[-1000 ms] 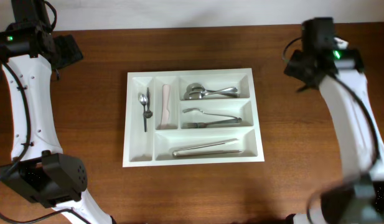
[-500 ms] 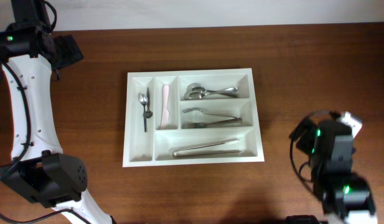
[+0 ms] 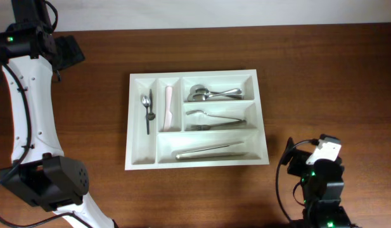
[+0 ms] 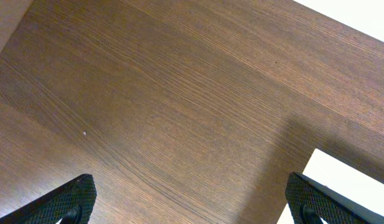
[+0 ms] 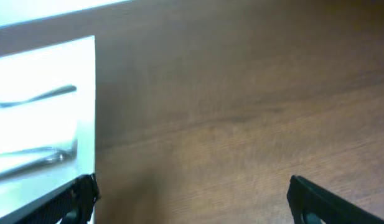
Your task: Pack container
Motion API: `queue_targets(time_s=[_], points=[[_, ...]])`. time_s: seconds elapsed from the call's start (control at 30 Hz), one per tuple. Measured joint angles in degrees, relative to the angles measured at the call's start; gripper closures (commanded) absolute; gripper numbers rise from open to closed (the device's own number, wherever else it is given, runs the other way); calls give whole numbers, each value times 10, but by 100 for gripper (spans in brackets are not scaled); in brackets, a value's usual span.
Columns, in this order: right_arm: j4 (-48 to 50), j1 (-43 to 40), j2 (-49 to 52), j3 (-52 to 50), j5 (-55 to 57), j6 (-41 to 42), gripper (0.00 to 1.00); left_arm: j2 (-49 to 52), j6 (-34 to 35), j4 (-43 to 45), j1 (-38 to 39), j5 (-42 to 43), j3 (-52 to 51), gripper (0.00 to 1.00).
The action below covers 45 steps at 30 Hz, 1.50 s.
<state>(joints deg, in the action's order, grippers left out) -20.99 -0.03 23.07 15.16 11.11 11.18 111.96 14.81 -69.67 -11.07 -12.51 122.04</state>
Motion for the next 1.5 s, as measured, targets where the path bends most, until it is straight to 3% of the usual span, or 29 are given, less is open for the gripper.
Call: queue_targets(time_s=[0.27,0.67,1.37,1.5], points=[[-22,0,-98,-43,-36,-57,1,0,0,0,0,0,0,1],[-101,14,-139,-63,-48,-78,1,0,0,0,0,0,0,1],[-104,16,-222,-63,-59,-132,1,0,0,0,0,0,0,1],[-146,16,-222,-58,-75,-132,1,0,0,0,0,0,0,1]])
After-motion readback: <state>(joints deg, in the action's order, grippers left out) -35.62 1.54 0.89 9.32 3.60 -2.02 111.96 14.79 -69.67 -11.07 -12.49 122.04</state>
